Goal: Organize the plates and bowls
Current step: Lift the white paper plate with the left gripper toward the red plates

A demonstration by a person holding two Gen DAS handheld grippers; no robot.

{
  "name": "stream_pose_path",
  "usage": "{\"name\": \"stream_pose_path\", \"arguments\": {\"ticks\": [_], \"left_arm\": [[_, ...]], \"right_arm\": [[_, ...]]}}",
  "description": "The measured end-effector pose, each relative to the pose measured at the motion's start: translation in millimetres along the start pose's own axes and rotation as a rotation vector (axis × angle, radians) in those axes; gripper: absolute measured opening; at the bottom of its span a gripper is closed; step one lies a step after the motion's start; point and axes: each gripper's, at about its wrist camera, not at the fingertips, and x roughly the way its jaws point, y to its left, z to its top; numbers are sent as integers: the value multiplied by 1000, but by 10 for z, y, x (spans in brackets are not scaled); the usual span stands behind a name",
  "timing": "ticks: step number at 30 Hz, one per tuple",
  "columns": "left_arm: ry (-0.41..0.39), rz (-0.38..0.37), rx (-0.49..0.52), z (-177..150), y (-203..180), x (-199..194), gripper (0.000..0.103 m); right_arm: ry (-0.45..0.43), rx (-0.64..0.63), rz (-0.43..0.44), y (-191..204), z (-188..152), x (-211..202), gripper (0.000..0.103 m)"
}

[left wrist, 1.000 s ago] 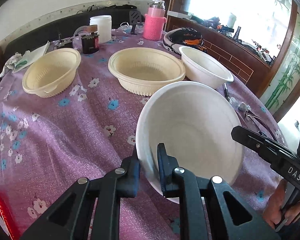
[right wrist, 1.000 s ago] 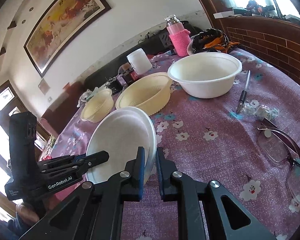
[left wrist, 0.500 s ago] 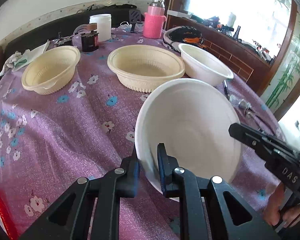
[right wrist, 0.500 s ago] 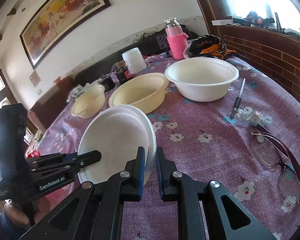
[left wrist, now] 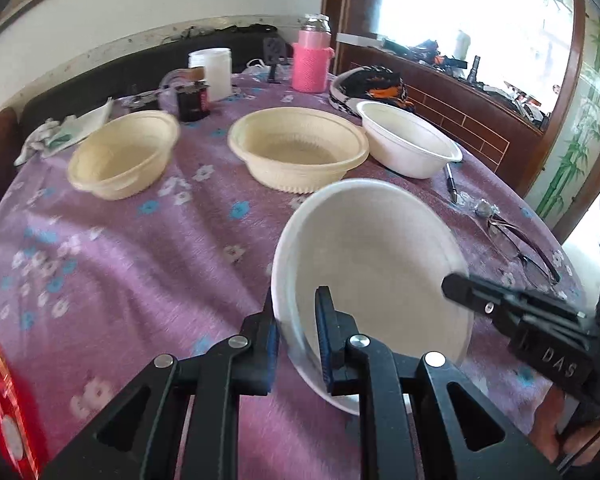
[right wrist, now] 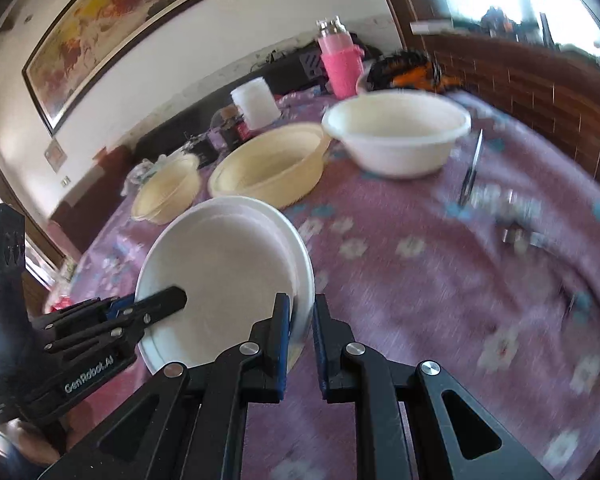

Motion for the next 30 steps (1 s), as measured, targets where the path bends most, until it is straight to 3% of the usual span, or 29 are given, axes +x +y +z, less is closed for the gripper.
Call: {"name": "stream_pose_path", "arguments": {"ticks": [8, 15, 30], "left_arm": [[-20, 100, -67, -356, 189, -540, 16], [-68, 174, -131, -618, 387, -838, 16], [-84, 199, -156, -865, 527, -896, 19]], "right_arm": [[41, -13, 132, 309, -235, -223, 13], [93, -72, 188, 687, -453, -257, 13], [140, -62, 161, 911, -676, -210, 13]]}}
